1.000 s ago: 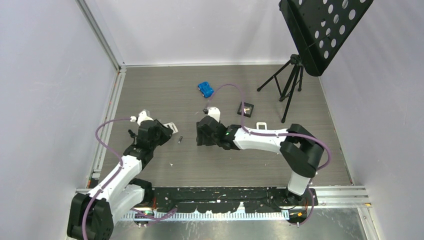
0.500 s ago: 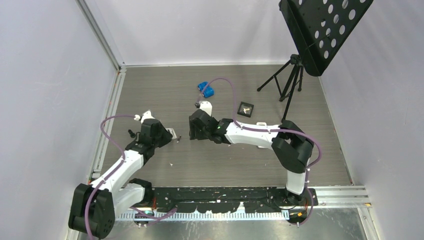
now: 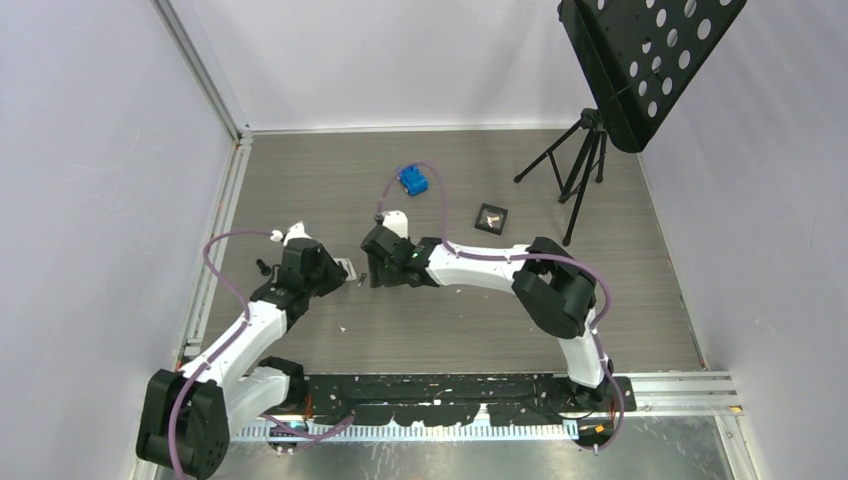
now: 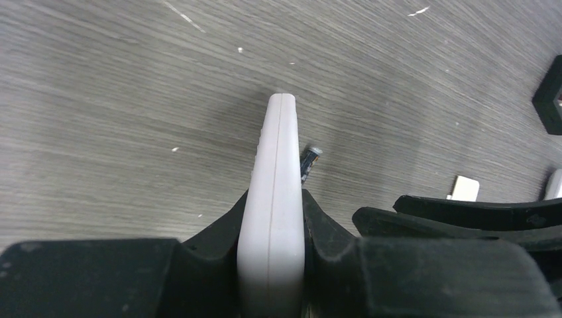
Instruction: Load the batteries into the remote control
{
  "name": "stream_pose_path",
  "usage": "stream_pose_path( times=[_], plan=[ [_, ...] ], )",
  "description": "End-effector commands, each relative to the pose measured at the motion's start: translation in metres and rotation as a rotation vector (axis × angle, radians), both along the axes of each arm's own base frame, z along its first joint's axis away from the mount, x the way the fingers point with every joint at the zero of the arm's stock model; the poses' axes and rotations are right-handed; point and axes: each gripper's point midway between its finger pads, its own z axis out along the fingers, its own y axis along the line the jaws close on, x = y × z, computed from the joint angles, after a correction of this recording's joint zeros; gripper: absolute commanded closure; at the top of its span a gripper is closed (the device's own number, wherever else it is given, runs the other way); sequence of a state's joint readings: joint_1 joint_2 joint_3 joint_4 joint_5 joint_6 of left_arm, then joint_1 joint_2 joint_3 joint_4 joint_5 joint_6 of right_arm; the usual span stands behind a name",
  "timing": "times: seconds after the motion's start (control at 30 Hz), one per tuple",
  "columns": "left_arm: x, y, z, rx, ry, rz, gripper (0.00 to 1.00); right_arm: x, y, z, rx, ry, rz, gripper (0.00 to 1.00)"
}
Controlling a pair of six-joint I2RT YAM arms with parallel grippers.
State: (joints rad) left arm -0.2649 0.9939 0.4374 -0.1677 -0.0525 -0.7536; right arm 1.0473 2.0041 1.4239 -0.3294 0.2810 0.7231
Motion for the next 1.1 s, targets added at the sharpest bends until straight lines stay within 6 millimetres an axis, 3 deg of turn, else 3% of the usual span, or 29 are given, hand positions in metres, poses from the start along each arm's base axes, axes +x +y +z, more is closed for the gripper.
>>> stream_pose_path(
  times=[0.0, 0.2, 0.4, 0.77, 1.07],
  plan=[
    [0.007, 0.023, 0.023, 0.095, -0.054, 0.077, 1.0, -0.001, 0.021, 0.009, -0.014, -0.039, -0.005, 0.4],
    [0.005, 0.056, 0.043, 0.224, -0.092, 0.19, 1.0, 0.004, 0.033, -0.001, -0.076, -0.083, -0.036, 0.38],
    [0.001, 0.074, 0.056, 0.283, -0.126, 0.257, 1.0, 0.016, 0.045, -0.005, -0.106, -0.134, -0.051, 0.36],
    [-0.001, 0.082, 0.061, 0.315, -0.142, 0.28, 1.0, 0.018, 0.045, -0.032, -0.234, -0.164, -0.034, 0.36],
    [0.0, 0.081, 0.063, 0.314, -0.147, 0.273, 1.0, 0.022, 0.053, -0.045, -0.251, -0.18, -0.004, 0.28]
  ],
)
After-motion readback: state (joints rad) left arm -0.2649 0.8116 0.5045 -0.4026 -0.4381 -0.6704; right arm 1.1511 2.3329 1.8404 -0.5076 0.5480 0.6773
